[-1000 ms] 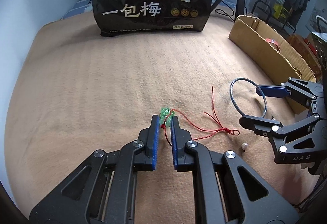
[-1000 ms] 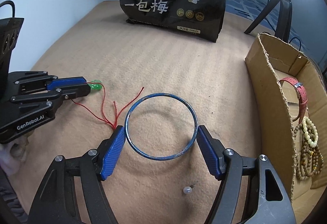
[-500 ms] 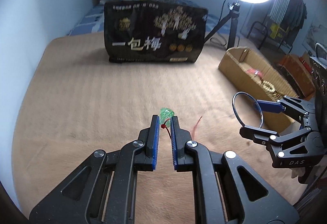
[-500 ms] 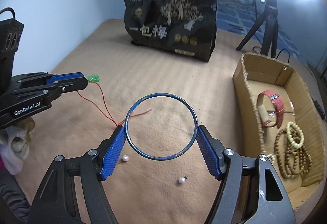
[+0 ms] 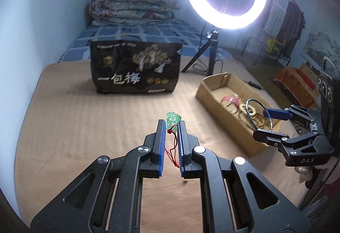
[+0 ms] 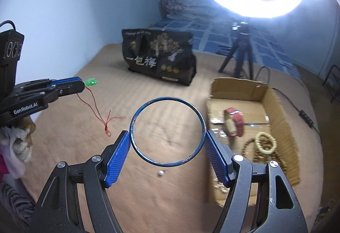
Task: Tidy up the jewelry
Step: 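Lift and carry the jade pendant with left tool while right tool carries the bangle over the box, then open left tool to drop the pendant while right tool releases the bangle into the box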
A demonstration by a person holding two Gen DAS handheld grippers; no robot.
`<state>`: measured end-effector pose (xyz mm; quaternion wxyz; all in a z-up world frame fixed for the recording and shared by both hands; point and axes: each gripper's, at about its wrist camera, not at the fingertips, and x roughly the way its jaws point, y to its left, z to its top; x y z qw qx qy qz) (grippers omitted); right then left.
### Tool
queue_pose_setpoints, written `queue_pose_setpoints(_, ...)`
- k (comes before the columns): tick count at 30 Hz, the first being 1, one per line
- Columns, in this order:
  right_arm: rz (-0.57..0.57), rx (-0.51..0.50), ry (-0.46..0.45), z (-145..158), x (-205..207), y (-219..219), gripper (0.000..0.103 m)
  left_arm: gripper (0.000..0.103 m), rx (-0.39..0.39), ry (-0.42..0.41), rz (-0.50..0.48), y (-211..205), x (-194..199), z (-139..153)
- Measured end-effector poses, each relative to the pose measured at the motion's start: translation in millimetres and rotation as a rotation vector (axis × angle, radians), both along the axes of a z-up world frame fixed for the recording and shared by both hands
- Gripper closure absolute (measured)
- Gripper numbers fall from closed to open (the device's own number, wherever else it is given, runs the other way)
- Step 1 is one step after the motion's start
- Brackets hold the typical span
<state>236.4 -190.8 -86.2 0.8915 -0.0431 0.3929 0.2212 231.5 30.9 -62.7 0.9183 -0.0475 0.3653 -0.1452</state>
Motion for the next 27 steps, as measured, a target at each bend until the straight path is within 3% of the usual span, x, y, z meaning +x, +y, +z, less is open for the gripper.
queue_pose_setpoints(16, -0.177, 0.022, -0.007, 3.8, -11.7, -99.7, 0.032, 0.094, -0.038, -0.066, -0.116, -90.6, 23.1, 37.9)
queue_pose_setpoints(27, -0.211, 0.04, 0.024, -6.5, -5.0, -126.6, 0.032, 0.094, -0.062, -0.075, -0.169, -145.5, 64.6, 40.9)
